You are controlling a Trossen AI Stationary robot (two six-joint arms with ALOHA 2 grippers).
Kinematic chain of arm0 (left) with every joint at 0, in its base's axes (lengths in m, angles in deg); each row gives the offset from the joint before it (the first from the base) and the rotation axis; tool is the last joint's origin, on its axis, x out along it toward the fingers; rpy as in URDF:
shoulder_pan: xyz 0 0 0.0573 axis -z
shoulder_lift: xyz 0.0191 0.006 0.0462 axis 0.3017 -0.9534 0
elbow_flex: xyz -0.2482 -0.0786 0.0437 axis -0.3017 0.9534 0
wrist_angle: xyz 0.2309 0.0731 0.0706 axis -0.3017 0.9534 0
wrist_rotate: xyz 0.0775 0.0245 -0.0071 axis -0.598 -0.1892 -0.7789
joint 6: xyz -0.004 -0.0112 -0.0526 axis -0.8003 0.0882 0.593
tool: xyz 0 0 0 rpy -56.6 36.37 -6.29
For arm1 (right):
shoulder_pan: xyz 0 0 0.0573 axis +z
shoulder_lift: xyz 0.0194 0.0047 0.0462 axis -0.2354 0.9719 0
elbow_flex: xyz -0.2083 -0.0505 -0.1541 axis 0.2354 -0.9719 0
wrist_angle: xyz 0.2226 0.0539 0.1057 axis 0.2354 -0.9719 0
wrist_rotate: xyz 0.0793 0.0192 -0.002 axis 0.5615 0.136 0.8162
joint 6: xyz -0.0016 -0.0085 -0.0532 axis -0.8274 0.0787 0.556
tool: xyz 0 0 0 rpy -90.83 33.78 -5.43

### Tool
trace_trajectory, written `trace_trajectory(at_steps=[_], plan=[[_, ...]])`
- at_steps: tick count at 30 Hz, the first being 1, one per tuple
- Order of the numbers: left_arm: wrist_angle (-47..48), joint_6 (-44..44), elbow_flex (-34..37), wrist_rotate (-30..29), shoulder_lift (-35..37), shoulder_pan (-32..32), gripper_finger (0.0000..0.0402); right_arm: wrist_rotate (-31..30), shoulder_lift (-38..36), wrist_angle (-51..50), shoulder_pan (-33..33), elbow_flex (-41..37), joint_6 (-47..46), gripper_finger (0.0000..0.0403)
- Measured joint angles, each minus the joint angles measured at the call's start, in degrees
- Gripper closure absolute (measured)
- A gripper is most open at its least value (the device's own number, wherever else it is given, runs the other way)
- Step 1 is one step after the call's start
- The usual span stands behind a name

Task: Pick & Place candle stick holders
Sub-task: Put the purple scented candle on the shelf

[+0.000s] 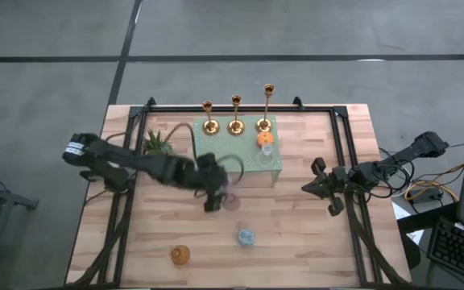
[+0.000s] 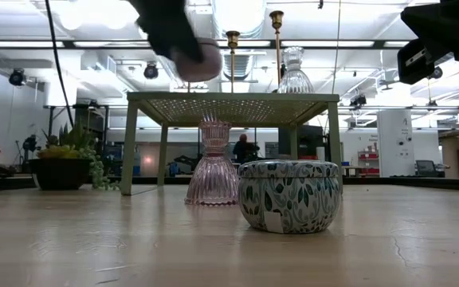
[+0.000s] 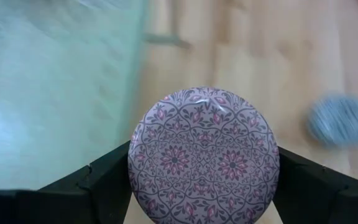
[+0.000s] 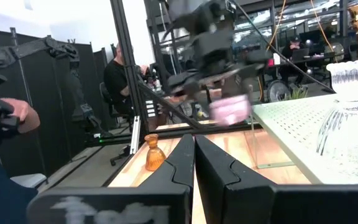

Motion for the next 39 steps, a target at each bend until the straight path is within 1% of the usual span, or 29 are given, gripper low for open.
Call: trace_trajectory(at_steps=[4,8,11,14,17,20,26,34,39], plan=[[-0.14,0.02,-2.15,1.34,0.02,-6.8,0.0089,0.0,0.0,0.02,0.02,0.0,0.01,0.0394],[-0.04,0.11,-2.78,1.42,0.02,-12.72,0.0089,-0.01,0.0,0.02,0.0,0.0,0.0,0.0394],[-2.03,-0.19,-2.84,1.53,-0.27,-15.75,0.0088,0.0,0.0,0.0,0.02,0.0,0.0,0.0394],[-4.55,0.26,-2.44,3.81,-1.29,-17.73,0.0088,0.0,-0.02,0.02,0.0,0.0,0.03,0.0394],[-6.06,-0.4,-2.43,6.57,-2.8,-18.49,0.0088,0.0,-0.02,0.0,0.02,0.0,-0.08,0.0394],[-6.28,-1.05,-2.52,6.03,-3.45,-18.85,0.0088,0.0,-0.02,0.0,0.01,0.0,0.02,0.0394],[-11.05,-1.32,-2.59,5.64,-3.45,-19.98,0.0087,0.0,0.0,0.0,0.02,0.0,-0.04,0.0394],[-10.5,-0.92,-2.32,6.1,-3.37,-21.37,0.0087,0.0,-0.02,0.0,0.01,0.0,0.02,0.0394],[-10.86,-2.19,-2.32,5.17,-3.37,-21.34,0.0087,0.0,-0.02,0.02,0.0,0.0,0.02,0.0394]])
